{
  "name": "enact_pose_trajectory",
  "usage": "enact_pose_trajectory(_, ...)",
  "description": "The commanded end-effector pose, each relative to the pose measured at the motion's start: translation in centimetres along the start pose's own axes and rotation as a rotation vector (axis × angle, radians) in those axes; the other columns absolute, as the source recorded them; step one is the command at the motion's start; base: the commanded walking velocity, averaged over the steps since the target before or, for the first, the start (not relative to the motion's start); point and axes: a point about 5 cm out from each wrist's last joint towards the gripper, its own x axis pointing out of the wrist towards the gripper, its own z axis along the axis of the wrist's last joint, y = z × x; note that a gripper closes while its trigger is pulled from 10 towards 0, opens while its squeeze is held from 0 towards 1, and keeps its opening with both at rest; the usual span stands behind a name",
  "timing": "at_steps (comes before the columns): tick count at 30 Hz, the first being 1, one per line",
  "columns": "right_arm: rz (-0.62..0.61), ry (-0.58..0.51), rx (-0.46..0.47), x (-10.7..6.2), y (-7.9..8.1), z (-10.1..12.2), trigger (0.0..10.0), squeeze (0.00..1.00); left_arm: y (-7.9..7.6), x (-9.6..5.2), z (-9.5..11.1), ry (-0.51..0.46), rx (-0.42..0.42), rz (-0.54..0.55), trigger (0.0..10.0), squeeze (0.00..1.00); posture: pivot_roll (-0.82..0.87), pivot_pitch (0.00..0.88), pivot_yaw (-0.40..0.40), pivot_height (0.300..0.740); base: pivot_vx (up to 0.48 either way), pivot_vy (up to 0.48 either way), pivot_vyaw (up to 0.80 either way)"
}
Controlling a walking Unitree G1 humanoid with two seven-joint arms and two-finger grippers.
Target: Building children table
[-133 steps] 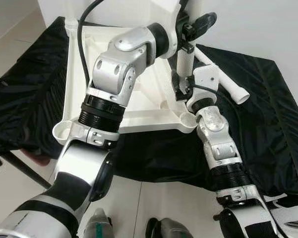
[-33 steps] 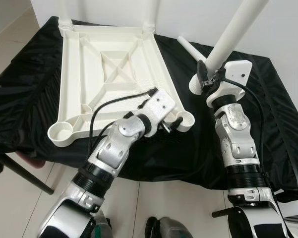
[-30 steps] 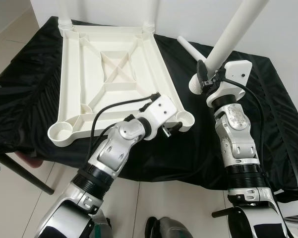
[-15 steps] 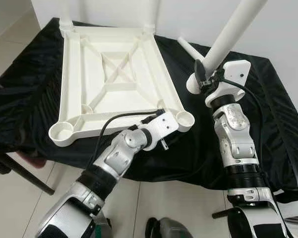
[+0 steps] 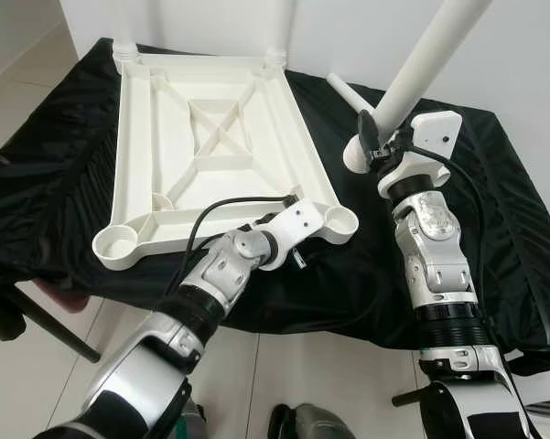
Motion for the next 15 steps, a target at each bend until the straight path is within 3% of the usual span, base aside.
enact_pose_trajectory(1,-0.005,0.001,0.006,-0.1,-0.2,-0.1,10.0,0.0,0.3,0.2,-0.2,0.01,-0.014,0.03,5.2,0.0,0.05,0.0,-0.095,0.74,0.0,0.0,0.0)
enact_pose_trajectory(2,-0.003,0.009,0.009,-0.2,-0.1,-0.2,10.0,0.0,0.4,0.2,0.1,-0.001,-0.019,0.029,0.0,0.0,0.05,0.0,-0.094,0.74,0.0,0.0,0.0)
enact_pose_trajectory(7,-0.019,0.077,0.056,-0.9,-0.4,-1.3,10.0,0.0,0.6,0.2,0.6,-0.025,-0.015,0.0,0.0,0.0,0.05,0.008,-0.094,0.74,0.0,0.0,0.0)
enact_pose_trajectory(8,-0.019,0.087,0.05,-1.0,-0.5,-1.4,10.0,0.0,0.7,0.1,0.7,-0.029,-0.012,-0.007,1.1,0.0,0.05,0.015,-0.093,0.74,0.0,0.0,0.0)
enact_pose_trajectory(9,-0.019,0.087,0.05,-1.0,-0.5,-1.4,10.0,0.0,0.7,0.1,0.7,-0.029,-0.012,-0.007,1.1,0.0,0.05,0.015,-0.093,0.74,0.0,0.0,0.0)
enact_pose_trajectory(10,-0.017,0.095,0.046,-1.1,-0.5,-1.6,10.0,0.0,0.7,0.0,0.8,-0.033,-0.004,-0.014,2.2,0.0,0.05,0.015,-0.093,0.74,0.0,0.0,0.0)
enact_pose_trajectory(11,-0.014,0.102,0.038,-1.3,-0.5,-1.7,10.0,0.0,0.6,-0.1,0.9,-0.041,-0.007,-0.031,6.3,0.0,0.04,0.019,-0.092,0.74,0.0,0.0,0.0)
enact_pose_trajectory(12,-0.012,0.107,0.032,-1.3,-0.6,-1.8,10.0,0.0,0.6,-0.1,1.0,-0.047,-0.009,-0.044,6.3,0.0,0.04,0.019,-0.092,0.74,0.0,0.0,0.0)
enact_pose_trajectory(13,-0.009,0.114,0.031,-1.4,-0.5,-1.9,10.0,0.0,0.5,-0.2,1.2,-0.06,-0.009,-0.068,10.0,0.0,0.04,0.023,-0.092,0.74,0.0,0.0,0.0)
enact_pose_trajectory(15,-0.008,0.118,0.031,-1.5,-0.5,-2.0,10.0,0.0,0.4,-0.3,1.3,-0.069,-0.009,-0.084,10.0,0.0,0.05,0.025,-0.092,0.74,0.0,0.0,0.0)
